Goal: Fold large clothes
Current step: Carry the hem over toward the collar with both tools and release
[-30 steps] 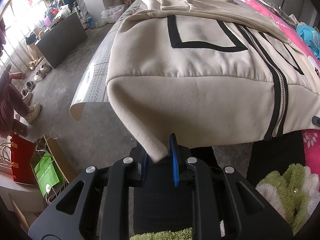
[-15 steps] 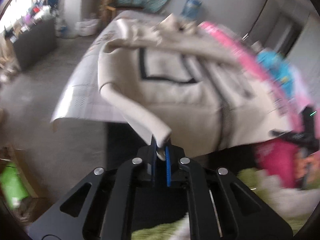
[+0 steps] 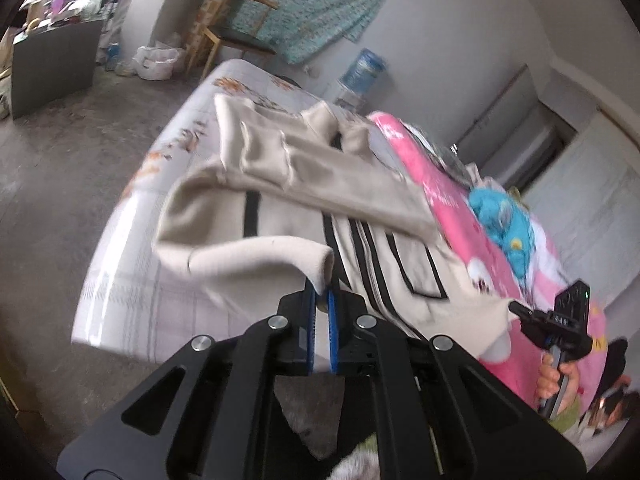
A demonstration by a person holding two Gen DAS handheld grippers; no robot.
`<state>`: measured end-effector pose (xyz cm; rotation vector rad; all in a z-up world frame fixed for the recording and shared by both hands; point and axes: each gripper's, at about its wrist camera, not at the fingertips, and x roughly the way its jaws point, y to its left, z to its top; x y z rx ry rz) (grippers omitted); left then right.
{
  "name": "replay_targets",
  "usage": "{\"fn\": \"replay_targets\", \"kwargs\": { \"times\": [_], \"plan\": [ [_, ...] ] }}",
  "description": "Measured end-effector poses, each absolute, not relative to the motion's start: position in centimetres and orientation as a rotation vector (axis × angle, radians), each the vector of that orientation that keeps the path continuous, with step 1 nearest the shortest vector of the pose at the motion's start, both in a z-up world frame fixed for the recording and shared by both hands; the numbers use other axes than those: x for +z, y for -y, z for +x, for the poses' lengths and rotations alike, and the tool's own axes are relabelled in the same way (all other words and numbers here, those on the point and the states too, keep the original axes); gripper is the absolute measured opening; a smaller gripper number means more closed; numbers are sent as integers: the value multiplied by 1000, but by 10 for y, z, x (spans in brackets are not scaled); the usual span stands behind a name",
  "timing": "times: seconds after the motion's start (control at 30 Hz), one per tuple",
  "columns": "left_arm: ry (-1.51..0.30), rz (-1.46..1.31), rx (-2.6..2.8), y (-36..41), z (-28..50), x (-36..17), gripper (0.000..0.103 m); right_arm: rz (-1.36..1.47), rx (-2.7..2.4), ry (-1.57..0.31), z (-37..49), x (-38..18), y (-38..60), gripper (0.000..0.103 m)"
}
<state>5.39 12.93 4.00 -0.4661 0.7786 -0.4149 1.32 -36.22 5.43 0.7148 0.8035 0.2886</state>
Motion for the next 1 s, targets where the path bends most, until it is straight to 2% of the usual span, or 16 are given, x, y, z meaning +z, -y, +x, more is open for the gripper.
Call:
{"fn": "replay_targets", "kwargs": {
  "times": [0.27,0.57,0.6,0.67,0.73,0.87,0.9,1.0],
  "plan": [
    [-752,-510,-318,-143,113,40,5,766,271,-759,84,49,375,6],
    [-834,-485,-237,-141,167,1,7,820,232,-858,157,-3,383,6],
    [-837,-483,-223,-142,169,-2,12,823,228,-873,160,-7,383,6],
    [-818,-497,-181,-149,172,-3,15,814,225,-891,164,-10,383,10],
    [-794,-520,-188,-157,169,0,28,785,234,-883,161,-5,381,15],
    [-790,-473,-165,-166,157,7,34,666,210,-830,141,20,380,46],
    [-802,-452,-156,-166,154,6,39,597,183,-823,132,28,378,48],
    [-857,-391,-131,-165,142,1,63,434,93,-849,115,36,373,57]
  ]
}}
